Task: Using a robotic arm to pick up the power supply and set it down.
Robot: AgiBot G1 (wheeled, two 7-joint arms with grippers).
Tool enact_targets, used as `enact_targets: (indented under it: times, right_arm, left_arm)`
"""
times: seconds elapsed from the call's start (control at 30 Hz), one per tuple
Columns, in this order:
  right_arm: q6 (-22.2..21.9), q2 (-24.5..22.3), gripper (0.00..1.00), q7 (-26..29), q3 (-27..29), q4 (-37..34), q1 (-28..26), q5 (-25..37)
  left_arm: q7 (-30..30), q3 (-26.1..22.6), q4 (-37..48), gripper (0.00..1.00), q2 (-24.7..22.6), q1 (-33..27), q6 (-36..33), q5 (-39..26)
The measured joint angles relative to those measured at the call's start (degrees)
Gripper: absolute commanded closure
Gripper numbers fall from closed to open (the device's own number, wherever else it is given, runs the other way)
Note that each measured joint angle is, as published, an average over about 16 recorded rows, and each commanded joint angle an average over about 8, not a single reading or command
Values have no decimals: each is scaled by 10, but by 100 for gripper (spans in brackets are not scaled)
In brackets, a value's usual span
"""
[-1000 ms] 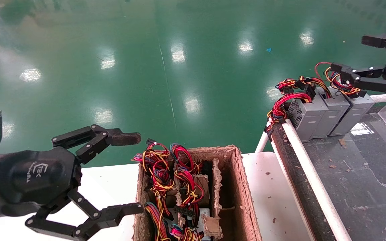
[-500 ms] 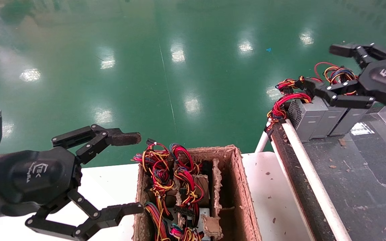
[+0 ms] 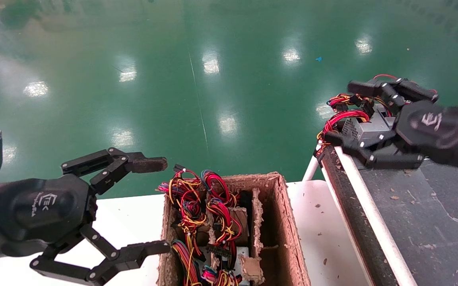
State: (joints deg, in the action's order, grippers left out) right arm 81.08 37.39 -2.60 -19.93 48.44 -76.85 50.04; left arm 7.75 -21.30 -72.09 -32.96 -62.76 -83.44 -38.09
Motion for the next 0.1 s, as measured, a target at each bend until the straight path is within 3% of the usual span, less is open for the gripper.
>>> enact_targets:
  times: [0.1]
  right_arm:
    - [3,-2,0,9,3,17,10,-6]
  left_arm:
    - [0,0,0,0,0,0,0,0]
